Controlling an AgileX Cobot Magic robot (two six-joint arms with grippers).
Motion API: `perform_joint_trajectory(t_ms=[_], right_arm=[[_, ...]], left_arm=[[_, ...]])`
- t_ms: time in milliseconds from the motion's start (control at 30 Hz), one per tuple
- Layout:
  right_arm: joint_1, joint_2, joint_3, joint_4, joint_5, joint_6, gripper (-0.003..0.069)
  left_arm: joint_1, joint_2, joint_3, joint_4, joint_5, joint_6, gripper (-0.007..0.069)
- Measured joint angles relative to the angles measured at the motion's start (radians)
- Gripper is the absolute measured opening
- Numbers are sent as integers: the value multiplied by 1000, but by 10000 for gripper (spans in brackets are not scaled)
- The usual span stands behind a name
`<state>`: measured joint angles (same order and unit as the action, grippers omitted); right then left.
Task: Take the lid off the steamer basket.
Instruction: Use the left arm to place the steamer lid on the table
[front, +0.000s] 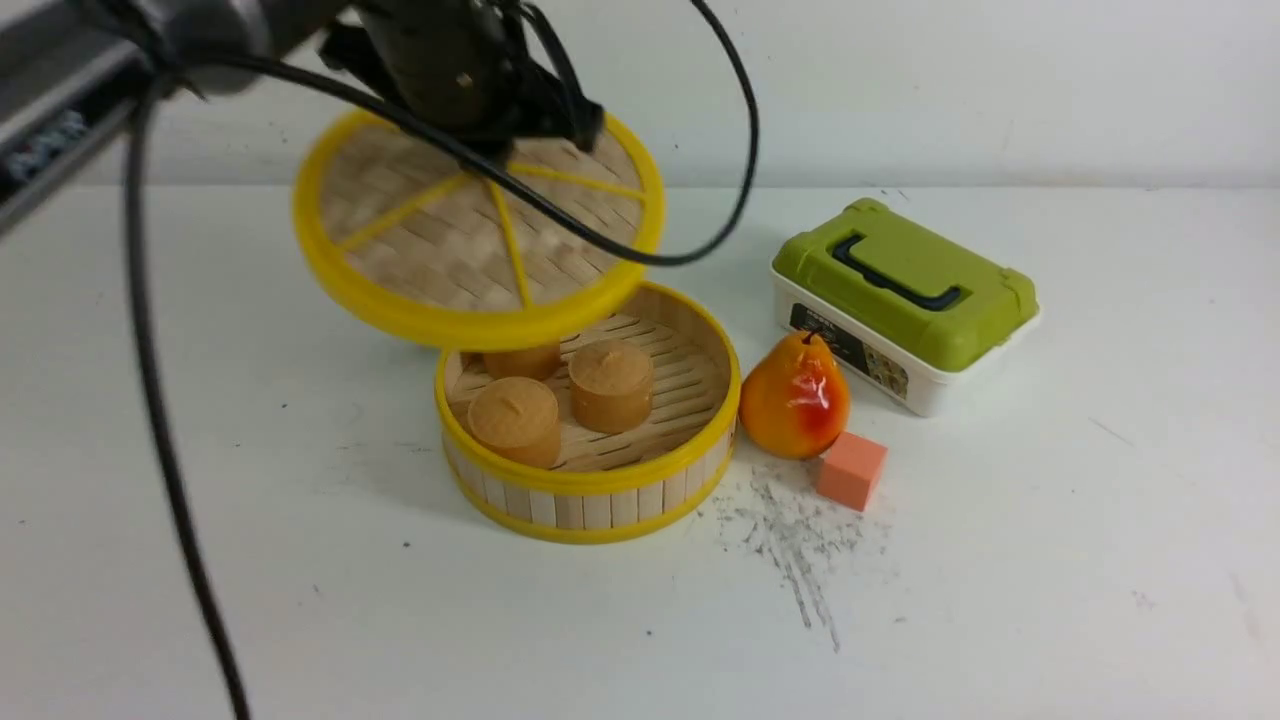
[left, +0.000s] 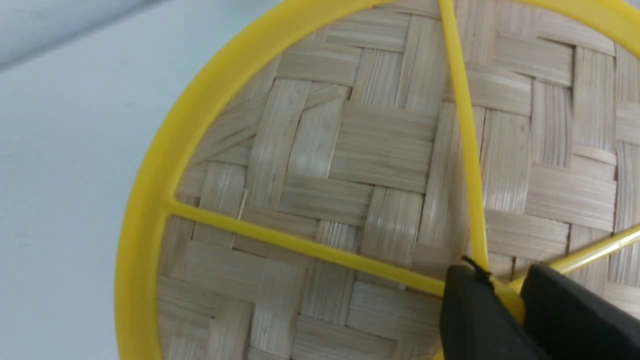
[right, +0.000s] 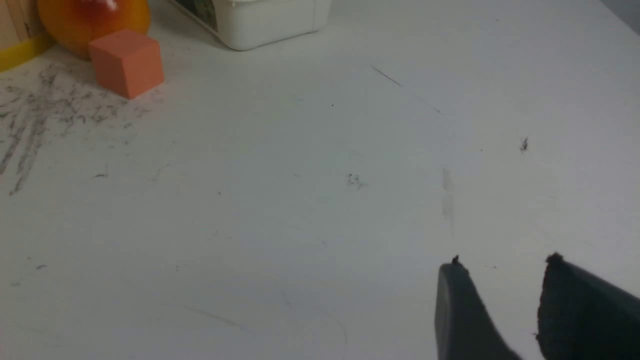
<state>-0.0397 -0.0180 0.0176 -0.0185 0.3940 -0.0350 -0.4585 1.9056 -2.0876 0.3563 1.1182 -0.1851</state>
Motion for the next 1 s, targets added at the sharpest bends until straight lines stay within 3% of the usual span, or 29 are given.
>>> perform_joint_trajectory(t_ms=[133, 233, 300, 433, 533, 800, 933, 1000], right_arm=[[0, 0, 0, 0, 0, 0, 239], [0, 0, 0, 0, 0, 0, 239], [0, 0, 0, 0, 0, 0, 239], [0, 0, 0, 0, 0, 0, 239], [0, 0, 0, 0, 0, 0, 239], [0, 0, 0, 0, 0, 0, 239], [0, 0, 0, 0, 0, 0, 239], [0, 0, 0, 0, 0, 0, 239]], left_arm=[[82, -79, -5, 27, 68, -21, 104], [150, -88, -2, -2, 114, -26, 104], [250, -88, 56, -65, 115, -26, 104], [358, -86, 194, -137, 37, -35, 104], [428, -60, 374, -204, -115, -71, 104], [439, 68, 499, -251, -266, -135, 104], [439, 92, 500, -264, -273, -136, 163], [439, 82, 500, -265, -273, -136, 250]])
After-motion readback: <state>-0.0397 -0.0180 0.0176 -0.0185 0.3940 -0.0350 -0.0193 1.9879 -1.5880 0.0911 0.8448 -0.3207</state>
